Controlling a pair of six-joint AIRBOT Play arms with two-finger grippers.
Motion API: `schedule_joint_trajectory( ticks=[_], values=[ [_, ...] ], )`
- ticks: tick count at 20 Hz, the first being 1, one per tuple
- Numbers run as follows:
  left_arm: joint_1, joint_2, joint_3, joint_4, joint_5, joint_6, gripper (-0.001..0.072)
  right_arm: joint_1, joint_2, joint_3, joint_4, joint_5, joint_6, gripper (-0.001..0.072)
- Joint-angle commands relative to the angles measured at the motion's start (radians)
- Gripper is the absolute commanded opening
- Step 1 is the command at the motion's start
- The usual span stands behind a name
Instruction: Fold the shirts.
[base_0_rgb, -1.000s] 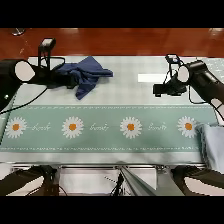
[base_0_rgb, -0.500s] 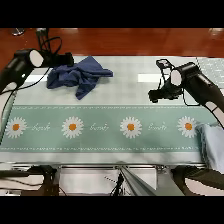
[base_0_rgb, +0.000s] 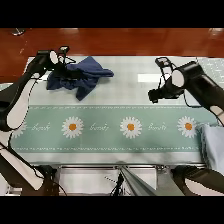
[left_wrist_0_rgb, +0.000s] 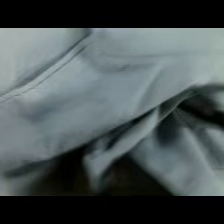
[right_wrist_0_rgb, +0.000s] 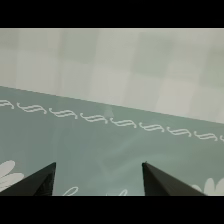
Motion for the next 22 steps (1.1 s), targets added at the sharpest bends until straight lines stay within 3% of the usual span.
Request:
schedule_joint_trajectory(
  ticks=[1, 7, 10, 15, 18, 22],
  values=[
    [0.002, 0.016, 0.058, -0.019, -0.119, -0.001, 0.0026, 0.001, 0.122, 0.0, -0.056, 0.014, 0.034, 0.0623],
    [-0.001, 0.384, 0.072, -0.318, 0.072, 0.001, 0.0026, 0.001, 0.45, 0.0, -0.04, 0.058, 0.072, 0.0623],
    [-0.012, 0.573, 0.072, -0.383, 0.168, -0.001, 0.0026, 0.001, 0.566, 0.0, 0.017, 0.06, 0.072, 0.0623],
    [-0.049, 0.797, 0.074, -0.457, 0.167, 0.0, 0.0026, 0.002, 0.646, 0.0, 0.148, 0.06, 0.026, 0.0623],
    [-0.161, 0.875, 0.06, -0.455, 0.074, 0.0, 0.0026, 0.002, 0.657, 0.0, 0.203, 0.055, -0.005, 0.0623],
    [-0.401, 0.917, -0.076, -0.454, 0.139, -0.025, 0.0026, 0.002, 0.658, 0.0, 0.212, 0.032, -0.03, 0.0623]
  ],
)
